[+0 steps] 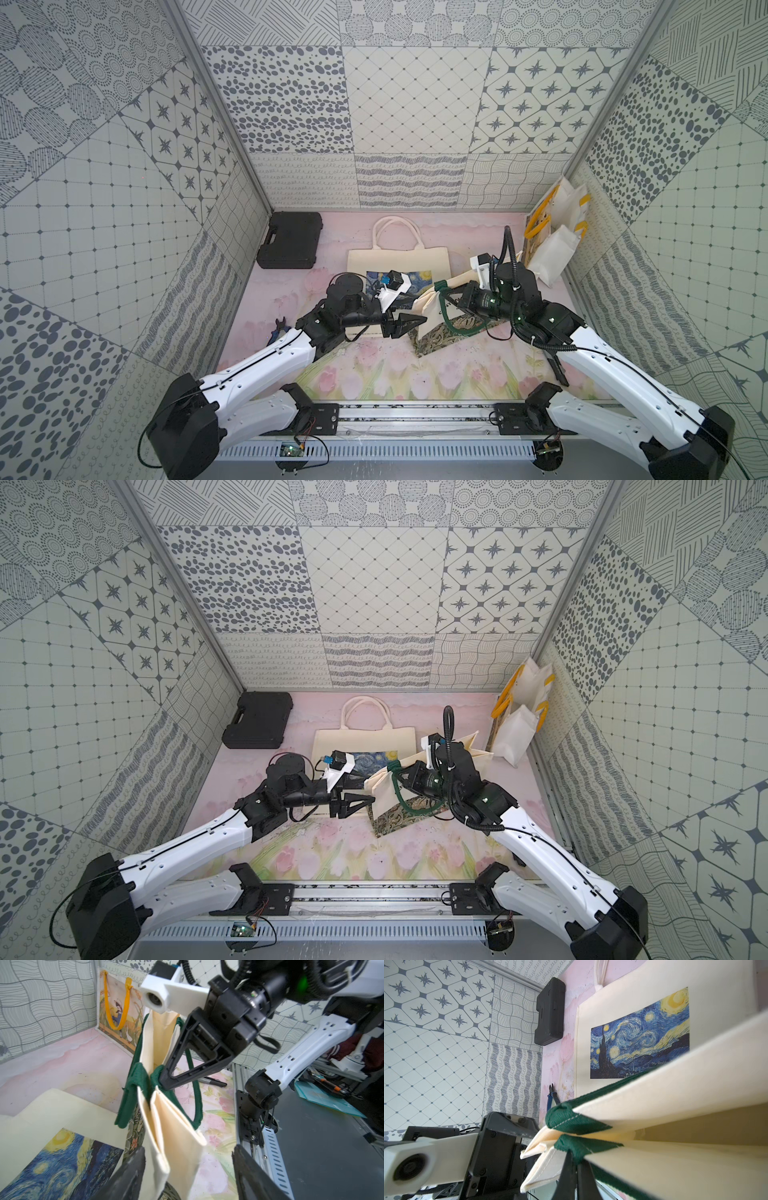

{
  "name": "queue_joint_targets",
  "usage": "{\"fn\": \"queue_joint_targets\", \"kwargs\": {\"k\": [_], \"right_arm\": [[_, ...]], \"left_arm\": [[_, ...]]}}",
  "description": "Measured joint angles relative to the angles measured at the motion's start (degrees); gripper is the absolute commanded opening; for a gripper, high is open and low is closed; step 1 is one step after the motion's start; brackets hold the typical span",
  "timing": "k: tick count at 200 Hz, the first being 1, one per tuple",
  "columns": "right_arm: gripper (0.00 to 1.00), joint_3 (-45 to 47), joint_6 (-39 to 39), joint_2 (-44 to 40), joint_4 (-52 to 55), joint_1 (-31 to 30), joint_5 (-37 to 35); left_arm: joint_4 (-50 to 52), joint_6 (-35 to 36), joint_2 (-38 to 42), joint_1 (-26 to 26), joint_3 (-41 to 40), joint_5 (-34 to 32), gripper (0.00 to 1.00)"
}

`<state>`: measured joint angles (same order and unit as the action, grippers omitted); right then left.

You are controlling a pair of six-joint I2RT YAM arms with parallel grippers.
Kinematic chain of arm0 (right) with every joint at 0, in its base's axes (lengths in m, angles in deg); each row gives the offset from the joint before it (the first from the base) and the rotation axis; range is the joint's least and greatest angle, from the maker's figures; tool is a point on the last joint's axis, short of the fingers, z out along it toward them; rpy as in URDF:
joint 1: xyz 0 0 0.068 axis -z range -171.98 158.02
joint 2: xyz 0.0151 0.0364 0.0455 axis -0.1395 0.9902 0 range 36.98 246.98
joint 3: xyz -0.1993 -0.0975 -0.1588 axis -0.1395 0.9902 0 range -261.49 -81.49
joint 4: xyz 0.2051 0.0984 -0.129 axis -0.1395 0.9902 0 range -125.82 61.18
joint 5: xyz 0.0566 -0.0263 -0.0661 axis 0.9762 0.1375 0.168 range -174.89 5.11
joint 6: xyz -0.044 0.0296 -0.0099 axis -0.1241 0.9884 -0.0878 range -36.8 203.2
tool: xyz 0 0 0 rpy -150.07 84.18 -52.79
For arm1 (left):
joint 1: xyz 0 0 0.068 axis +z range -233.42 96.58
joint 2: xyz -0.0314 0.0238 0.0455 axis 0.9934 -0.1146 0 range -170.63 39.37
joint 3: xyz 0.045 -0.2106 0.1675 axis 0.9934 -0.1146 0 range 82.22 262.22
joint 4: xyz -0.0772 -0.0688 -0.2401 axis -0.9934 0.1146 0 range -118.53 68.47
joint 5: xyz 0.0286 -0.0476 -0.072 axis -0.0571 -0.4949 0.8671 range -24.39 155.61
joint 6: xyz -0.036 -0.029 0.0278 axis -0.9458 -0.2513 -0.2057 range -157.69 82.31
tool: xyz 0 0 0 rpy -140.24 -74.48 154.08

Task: Put away the canvas bag
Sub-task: Pick up the canvas bag from the center of the board.

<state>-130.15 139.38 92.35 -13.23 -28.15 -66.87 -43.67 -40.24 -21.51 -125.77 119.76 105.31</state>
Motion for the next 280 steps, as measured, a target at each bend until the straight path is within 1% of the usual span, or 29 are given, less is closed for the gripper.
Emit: {"fn": "queue_joint_targets", "kwargs": {"k": [12,29,48,61,88,128,160,188,196,202,208,216,222,226,237,252,267,280], "right_arm": [[0.02,0.0,0.0,0.5,-0.4,0.2,0.2],[0.02,0.0,0.1,1.2,-0.7,0.2,0.8],[0.01,0.0,0.5,1.4,-0.7,0.2,1.1],[0.01,0.1,0.8,1.4,-0.7,0.2,1.2],[0.01,0.4,1.3,1.2,-0.7,0.2,1.4],[0.01,0.5,2.1,0.7,-0.7,0.2,1.4],[0.01,0.5,2.4,0.3,-1.0,0.3,1.4],[0.01,0.5,2.4,0.2,-1.0,0.3,1.4],[0.01,0.5,2.6,0.0,-1.0,0.3,1.4],[0.02,0.5,2.6,-0.1,-1.0,0.3,1.4],[0.05,0.5,2.6,-0.3,-0.9,0.3,1.4],[0.09,0.5,2.9,-0.6,-0.9,0.3,1.4],[0.11,0.5,3.0,-0.7,-0.9,0.3,1.5],[0.12,0.6,3.0,-0.8,-0.9,0.3,1.5],[0.18,0.6,3.3,-1.0,-0.9,0.3,1.9],[0.27,0.5,2.2,-1.0,-0.4,0.3,2.7],[0.34,-1.0,-1.3,-0.9,2.9,0.3,3.7],[0.37,-5.0,-6.1,-0.7,7.9,0.3,3.8]], "left_arm": [[0.4,0.1,0.0,-0.2,0.6,1.7,0.68],[0.9,0.3,-0.1,-0.9,0.7,2.1,0.7],[1.0,1.2,-0.6,-2.2,0.6,1.2,0.7],[1.1,2.3,-1.2,-3.3,0.6,-0.7,0.7],[2.5,5.4,-3.3,-6.9,1.1,-7.7,0.7],[4.8,9.0,-5.7,-11.6,1.8,-21.1,0.69],[6.7,10.2,-5.7,-13.3,1.7,-30.6,0.69],[7.2,10.6,-5.7,-13.8,1.1,-36.3,0.68],[7.2,10.6,-5.7,-13.9,0.6,-37.6,0.64],[7.1,10.6,-5.6,-13.9,0.2,-38.2,0.59],[7.1,10.6,-5.6,-13.9,-0.2,-38.9,0.54],[7.2,10.8,-5.4,-13.9,-0.6,-39.5,0.43],[7.2,10.8,-5.3,-13.9,-0.9,-40.1,0.32],[7.2,10.3,-5.2,-13.9,-1.0,-40.3,0.26],[7.2,10.5,-5.0,-13.9,-1.0,-40.8,0.15],[7.5,10.1,-4.9,-13.9,-1.0,-41.6,0.0],[8.6,10.2,-4.8,-13.7,-0.4,-41.4,0.0],[10.2,10.4,-4.8,-12.8,0.7,-40.4,0.0]]}}
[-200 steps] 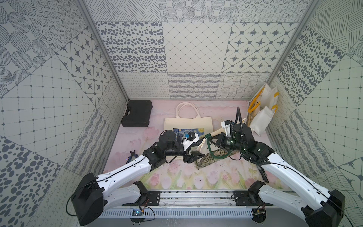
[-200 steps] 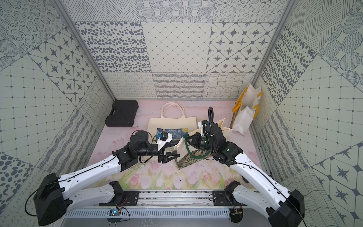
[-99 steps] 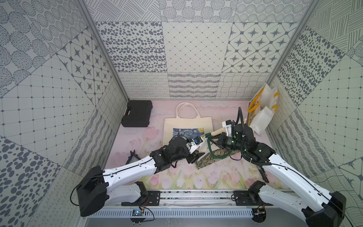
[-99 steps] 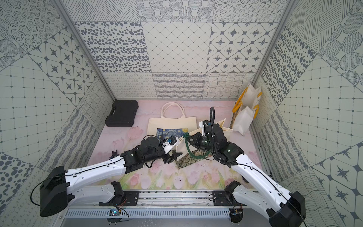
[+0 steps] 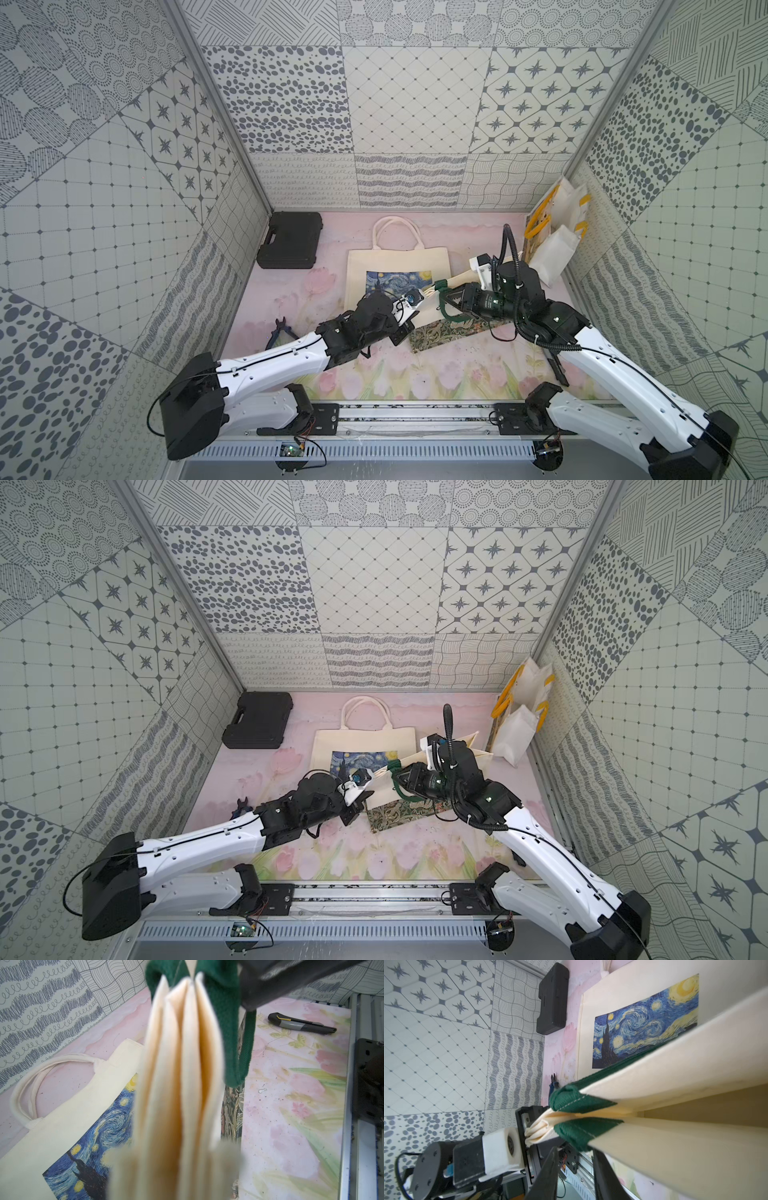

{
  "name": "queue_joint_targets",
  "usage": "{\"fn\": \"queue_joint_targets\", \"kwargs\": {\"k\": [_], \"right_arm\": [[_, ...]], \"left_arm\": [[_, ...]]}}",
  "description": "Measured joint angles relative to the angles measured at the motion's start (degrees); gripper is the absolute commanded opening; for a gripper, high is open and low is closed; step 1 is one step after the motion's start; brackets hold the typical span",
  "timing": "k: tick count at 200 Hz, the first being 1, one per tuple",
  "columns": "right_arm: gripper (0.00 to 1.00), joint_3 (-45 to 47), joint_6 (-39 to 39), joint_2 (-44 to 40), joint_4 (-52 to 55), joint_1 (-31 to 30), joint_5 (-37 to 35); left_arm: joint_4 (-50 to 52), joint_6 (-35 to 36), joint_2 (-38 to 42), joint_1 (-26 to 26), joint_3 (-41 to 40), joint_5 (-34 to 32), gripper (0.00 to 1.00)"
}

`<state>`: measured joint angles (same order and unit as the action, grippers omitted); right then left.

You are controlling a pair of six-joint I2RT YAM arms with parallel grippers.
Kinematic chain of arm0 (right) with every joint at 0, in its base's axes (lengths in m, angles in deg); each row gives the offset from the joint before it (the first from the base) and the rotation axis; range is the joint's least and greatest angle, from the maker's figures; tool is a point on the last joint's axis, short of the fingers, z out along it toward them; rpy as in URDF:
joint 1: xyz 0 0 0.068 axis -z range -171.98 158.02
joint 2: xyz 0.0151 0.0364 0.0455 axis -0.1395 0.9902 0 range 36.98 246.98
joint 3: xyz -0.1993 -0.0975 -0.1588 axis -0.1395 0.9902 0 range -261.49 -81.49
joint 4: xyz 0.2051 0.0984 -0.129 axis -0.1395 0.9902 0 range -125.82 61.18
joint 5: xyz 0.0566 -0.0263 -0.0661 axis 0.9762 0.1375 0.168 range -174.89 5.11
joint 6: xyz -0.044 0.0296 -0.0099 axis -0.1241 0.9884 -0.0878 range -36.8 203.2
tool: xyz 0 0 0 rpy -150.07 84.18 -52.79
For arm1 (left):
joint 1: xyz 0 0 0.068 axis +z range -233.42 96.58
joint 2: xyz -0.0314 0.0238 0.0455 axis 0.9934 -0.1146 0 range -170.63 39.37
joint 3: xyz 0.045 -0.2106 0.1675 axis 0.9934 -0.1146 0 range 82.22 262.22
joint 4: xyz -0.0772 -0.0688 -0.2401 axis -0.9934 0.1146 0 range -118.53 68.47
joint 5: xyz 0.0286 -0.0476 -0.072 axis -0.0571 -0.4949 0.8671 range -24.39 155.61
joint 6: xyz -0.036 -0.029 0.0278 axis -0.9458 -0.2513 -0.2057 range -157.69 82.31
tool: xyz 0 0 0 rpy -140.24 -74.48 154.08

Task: Put away the canvas bag
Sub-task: Pick up the canvas bag from the center of the board, then press the canvas bag.

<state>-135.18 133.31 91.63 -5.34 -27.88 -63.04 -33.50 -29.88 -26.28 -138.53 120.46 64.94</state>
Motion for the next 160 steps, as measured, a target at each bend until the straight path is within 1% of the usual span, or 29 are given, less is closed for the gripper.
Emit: {"fn": "queue_joint_targets", "kwargs": {"k": [18,35,51,66,73,80,90,111,121,132,160], "right_arm": [[0.43,-7.8,-8.5,0.1,6.1,0.0,-1.2],[0.4,-14.2,-16.7,0.0,9.5,0.0,-3.1],[0.38,-15.7,-25.0,-0.1,10.1,0.0,-2.8],[0.39,-15.3,-32.5,-0.1,10.6,0.0,-1.5],[0.39,-14.8,-36.3,0.1,10.4,0.0,-0.8],[0.42,-14.3,-39.6,0.5,10.2,0.0,-0.3],[0.44,-13.7,-44.0,1.1,10.0,0.0,0.3],[0.4,-14.3,-52.6,3.2,9.4,0.0,2.0],[0.37,-15.9,-56.4,5.0,9.6,0.3,3.1],[0.37,-18.6,-61.4,7.9,10.2,0.7,4.5],[0.44,-24.5,-73.9,14.2,12.2,3.3,9.6]], "left_arm": [[1.9,0.0,0.4,2.8,1.2,3.1,0.0],[3.8,-0.1,1.3,6.6,1.7,7.6,0.0],[5.6,0.0,1.9,9.9,2.3,12.2,0.0],[8.1,0.2,1.6,12.2,4.1,16.6,0.0],[9.2,0.4,1.1,12.9,5.3,18.4,0.0],[10.4,0.6,0.5,13.5,6.7,20.2,0.0],[11.9,0.9,-0.6,14.0,8.7,22.8,0.0],[15.3,1.7,-3.7,14.8,13.9,29.7,0.0],[16.8,2.1,-5.3,15.1,16.2,33.1,0.0],[18.5,2.8,-7.1,15.6,18.3,36.3,0.0],[24.9,5.8,-11.6,16.9,23.8,44.3,0.0]]}}
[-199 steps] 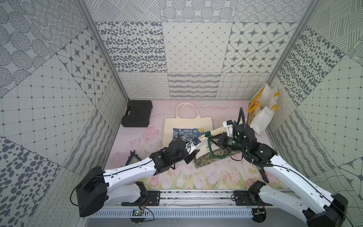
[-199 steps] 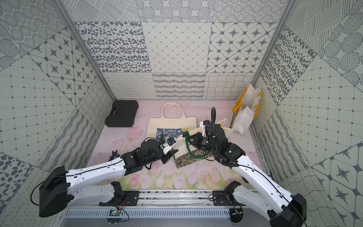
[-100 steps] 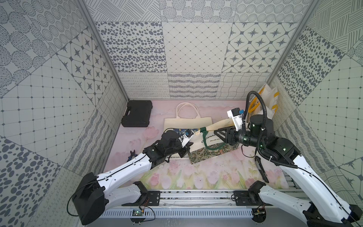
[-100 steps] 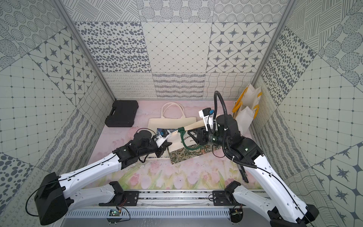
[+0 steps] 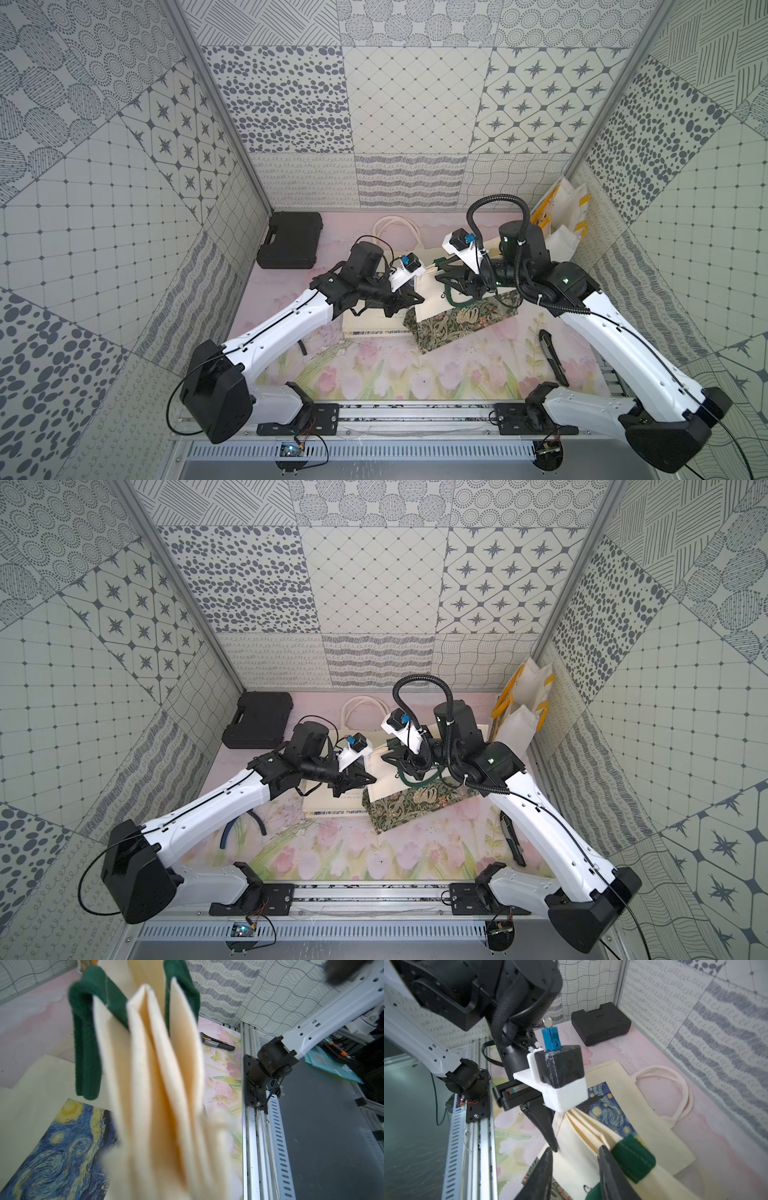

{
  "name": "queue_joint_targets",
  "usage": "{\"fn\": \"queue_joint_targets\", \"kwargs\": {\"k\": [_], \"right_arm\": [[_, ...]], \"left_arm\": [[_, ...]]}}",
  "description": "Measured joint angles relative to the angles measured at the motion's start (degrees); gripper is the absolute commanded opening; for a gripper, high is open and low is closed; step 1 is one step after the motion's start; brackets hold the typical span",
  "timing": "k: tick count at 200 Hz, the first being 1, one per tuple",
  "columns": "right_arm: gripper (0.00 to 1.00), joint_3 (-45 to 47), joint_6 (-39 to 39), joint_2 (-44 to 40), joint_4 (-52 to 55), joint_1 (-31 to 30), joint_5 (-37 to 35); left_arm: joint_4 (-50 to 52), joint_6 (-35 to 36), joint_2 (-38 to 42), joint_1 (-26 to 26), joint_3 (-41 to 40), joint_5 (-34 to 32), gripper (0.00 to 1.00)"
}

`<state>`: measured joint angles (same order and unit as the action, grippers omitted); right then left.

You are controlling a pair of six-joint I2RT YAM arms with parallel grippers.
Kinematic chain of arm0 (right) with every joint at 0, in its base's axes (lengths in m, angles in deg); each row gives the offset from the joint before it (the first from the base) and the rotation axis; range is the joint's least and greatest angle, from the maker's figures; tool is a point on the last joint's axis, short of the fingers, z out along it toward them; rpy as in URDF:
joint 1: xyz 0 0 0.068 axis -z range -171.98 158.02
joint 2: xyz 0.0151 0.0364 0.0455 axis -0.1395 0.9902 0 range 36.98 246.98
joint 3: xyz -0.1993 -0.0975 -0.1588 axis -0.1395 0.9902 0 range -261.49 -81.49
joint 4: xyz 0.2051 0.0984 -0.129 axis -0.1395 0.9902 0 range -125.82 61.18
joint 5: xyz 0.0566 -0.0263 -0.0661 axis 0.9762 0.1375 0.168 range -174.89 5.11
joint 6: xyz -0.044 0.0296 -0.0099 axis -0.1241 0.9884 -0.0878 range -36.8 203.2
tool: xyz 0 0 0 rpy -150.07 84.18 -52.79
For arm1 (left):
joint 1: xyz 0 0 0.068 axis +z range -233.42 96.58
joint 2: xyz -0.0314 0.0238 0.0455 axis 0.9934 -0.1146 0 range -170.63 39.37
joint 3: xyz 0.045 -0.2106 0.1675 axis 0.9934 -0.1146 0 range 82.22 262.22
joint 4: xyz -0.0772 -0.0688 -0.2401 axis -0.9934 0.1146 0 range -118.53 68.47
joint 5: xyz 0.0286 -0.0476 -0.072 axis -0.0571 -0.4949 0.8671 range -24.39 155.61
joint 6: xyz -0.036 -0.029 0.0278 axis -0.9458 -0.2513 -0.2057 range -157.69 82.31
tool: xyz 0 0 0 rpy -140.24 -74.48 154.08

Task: Put away the canvas bag
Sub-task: Press the canvas bag.

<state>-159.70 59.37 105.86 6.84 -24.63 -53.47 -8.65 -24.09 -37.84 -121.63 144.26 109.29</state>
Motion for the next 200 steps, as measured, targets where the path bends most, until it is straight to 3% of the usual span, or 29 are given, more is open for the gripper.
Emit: {"fn": "queue_joint_targets", "kwargs": {"k": [49,97,200], "right_arm": [[0.46,-8.8,-17.3,6.8,11.3,8.1,12.7],[0.45,-15.3,-24.8,13.6,19.9,7.3,20.8],[0.44,-16.5,-25.9,19.8,21.9,1.0,10.0]], "left_arm": [[11.1,7.8,-4.3,1.8,5.6,5.5,0.0],[15.3,12.9,-6.1,3.9,8.0,5.3,0.0],[16.8,16.5,-6.3,3.9,8.7,3.4,0.0]]}}
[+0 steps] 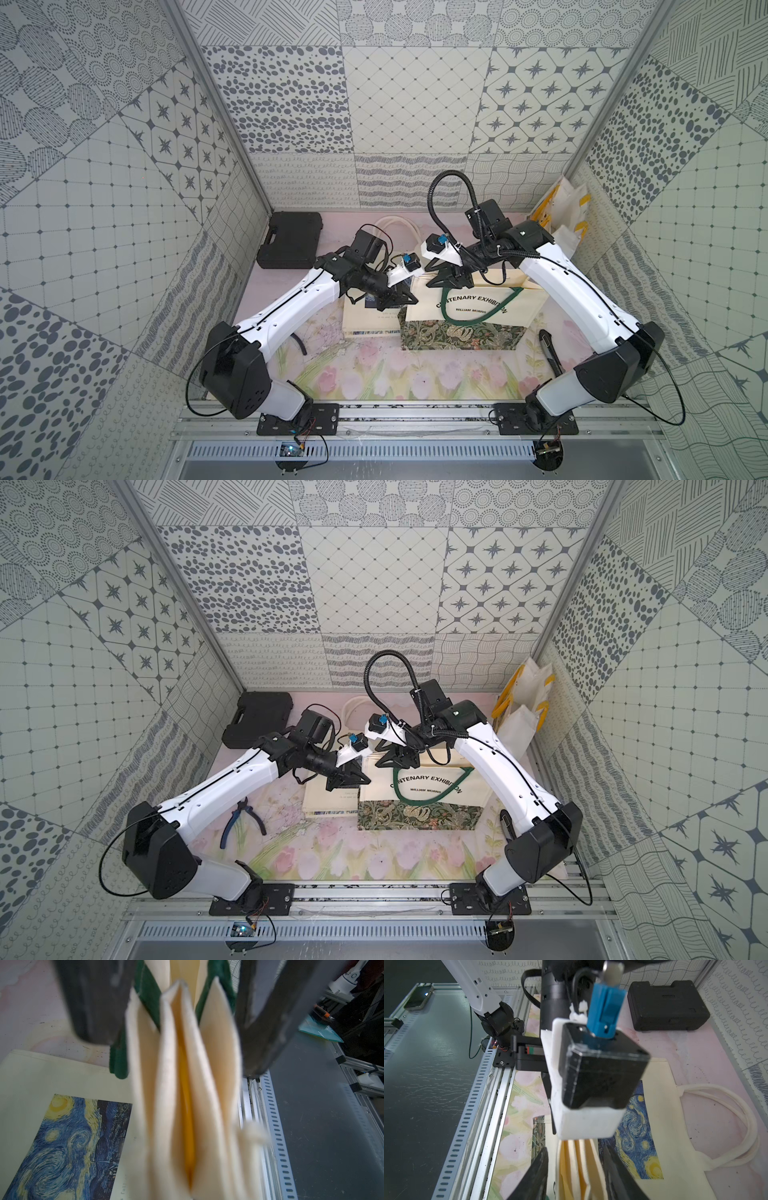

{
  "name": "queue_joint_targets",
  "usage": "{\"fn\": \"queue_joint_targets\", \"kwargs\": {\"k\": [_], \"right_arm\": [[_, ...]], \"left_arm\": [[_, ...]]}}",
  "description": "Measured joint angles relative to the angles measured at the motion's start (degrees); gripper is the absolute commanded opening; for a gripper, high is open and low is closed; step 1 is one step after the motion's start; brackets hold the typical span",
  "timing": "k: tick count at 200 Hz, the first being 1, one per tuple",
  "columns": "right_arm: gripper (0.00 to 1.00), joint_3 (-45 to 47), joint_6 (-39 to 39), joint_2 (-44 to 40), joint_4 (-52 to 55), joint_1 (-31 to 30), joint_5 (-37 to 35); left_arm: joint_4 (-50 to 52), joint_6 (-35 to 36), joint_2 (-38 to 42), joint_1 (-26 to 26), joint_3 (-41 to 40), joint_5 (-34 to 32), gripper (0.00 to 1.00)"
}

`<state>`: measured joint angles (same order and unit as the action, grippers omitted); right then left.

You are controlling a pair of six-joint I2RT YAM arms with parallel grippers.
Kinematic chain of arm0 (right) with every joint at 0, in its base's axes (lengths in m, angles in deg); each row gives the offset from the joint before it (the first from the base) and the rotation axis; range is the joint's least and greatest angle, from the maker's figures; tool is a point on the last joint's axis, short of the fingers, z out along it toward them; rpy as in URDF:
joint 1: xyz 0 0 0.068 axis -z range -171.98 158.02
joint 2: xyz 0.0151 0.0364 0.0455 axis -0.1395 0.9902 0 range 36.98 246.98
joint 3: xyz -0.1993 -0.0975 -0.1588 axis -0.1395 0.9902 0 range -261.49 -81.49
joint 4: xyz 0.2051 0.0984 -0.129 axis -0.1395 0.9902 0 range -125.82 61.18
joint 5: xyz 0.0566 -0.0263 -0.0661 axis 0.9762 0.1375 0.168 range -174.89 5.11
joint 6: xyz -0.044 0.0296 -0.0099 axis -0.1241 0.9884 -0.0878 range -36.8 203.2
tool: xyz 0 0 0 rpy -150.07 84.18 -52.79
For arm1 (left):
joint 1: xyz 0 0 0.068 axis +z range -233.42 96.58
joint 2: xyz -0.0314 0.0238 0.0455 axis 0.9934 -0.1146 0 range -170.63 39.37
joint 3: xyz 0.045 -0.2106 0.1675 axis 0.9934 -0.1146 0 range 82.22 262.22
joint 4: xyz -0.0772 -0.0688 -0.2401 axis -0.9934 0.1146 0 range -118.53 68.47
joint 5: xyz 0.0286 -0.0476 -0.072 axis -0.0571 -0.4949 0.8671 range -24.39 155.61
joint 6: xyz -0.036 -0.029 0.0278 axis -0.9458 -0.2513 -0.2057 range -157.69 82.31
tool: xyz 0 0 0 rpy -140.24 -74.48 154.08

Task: Put away the canvas bag
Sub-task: Press the canvas bag.

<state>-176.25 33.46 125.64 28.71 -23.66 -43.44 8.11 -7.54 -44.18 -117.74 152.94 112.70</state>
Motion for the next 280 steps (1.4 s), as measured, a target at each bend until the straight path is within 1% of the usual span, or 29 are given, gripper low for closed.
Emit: {"fn": "queue_joint_targets", "kwargs": {"k": [10,22,66,98,113,129,136,141,157,192,208,215,217,221,227,233,260,261,265,271,274,280], "right_arm": [[0.4,-0.1,-0.3,0.2,0.1,-0.6,-1.2],[0.32,-0.3,-0.4,0.5,0.4,-1.1,-2.1],[0.0,-0.5,-1.4,1.0,2.6,-2.0,-2.6],[0.0,-0.5,-2.2,1.0,3.1,-2.3,-2.3],[0.0,-0.5,-2.1,1.0,3.1,-2.4,-2.4],[0.0,-0.5,-1.7,1.0,3.1,-2.4,-2.5],[0.0,-0.5,-1.4,1.0,3.3,-2.4,-2.5],[0.0,-0.5,-1.2,1.0,3.4,-2.3,-2.5],[0.0,-0.5,0.2,0.9,3.3,-1.9,-2.1],[0.0,0.3,5.9,-0.6,0.7,0.8,2.6],[0.0,2.3,9.2,-2.7,-2.2,2.1,5.3],[0.0,3.3,10.8,-3.6,-3.5,2.6,6.2],[0.0,3.7,11.3,-3.9,-4.0,2.8,6.5],[0.0,4.3,12.2,-4.4,-4.8,3.0,7.1],[0.0,5.2,13.6,-5.0,-6.0,3.3,7.6],[0.0,6.1,15.1,-5.7,-7.3,3.8,8.0],[0.0,8.3,20.8,-7.5,-11.2,6.0,9.6],[0.0,8.3,20.9,-7.5,-11.3,6.1,9.7],[0.0,8.3,21.4,-7.6,-11.5,6.3,10.0],[0.0,8.3,22.3,-7.5,-11.9,6.6,10.2],[0.0,8.3,22.6,-7.5,-12.0,6.7,10.2],[0.0,8.3,23.3,-7.6,-12.4,7.2,10.6]], "left_arm": [[0.2,0.2,0.0,0.0,-0.1,-0.3,0.0],[0.2,0.4,0.1,0.0,-0.3,-0.8,0.0],[0.3,0.4,0.2,0.0,-0.6,-1.9,0.0],[0.3,0.4,0.4,0.0,-0.9,-2.1,0.0],[0.1,0.2,0.4,0.1,-1.0,-2.1,0.13],[-0.7,-0.6,0.5,0.2,-1.4,-2.1,0.34],[-1.4,-1.0,0.7,0.2,-1.8,-2.3,0.36],[-2.3,-1.4,1.0,0.2,-2.2,-2.4,0.4],[-4.5,-2.7,1.7,0.2,-3.6,-2.9,0.43],[-10.0,-5.8,3.8,0.2,-6.7,-3.0,0.44],[-12.5,-6.9,4.3,0.2,-7.5,-2.7,0.42],[-13.8,-7.3,4.3,0.2,-7.7,-2.5,0.37],[-14.3,-7.4,4.3,0.2,-7.8,-2.4,0.35],[-15.0,-7.6,4.3,0.2,-7.9,-2.2,0.27],[-15.6,-8.0,4.4,0.2,-8.0,-1.8,0.11],[-16.3,-8.5,4.4,0.2,-8.2,-1.5,0.0],[-19.7,-9.0,4.9,0.2,-9.0,-0.1,0.0],[-19.7,-9.0,4.9,0.2,-9.0,-0.1,0.0],[-20.2,-9.2,5.0,0.2,-9.2,0.0,0.09],[-21.1,-9.2,5.1,0.2,-9.4,0.0,0.27],[-21.5,-9.3,5.2,0.2,-9.6,0.0,0.33],[-22.0,-9.6,5.3,0.2,-9.9,0.0,0.36]]}}
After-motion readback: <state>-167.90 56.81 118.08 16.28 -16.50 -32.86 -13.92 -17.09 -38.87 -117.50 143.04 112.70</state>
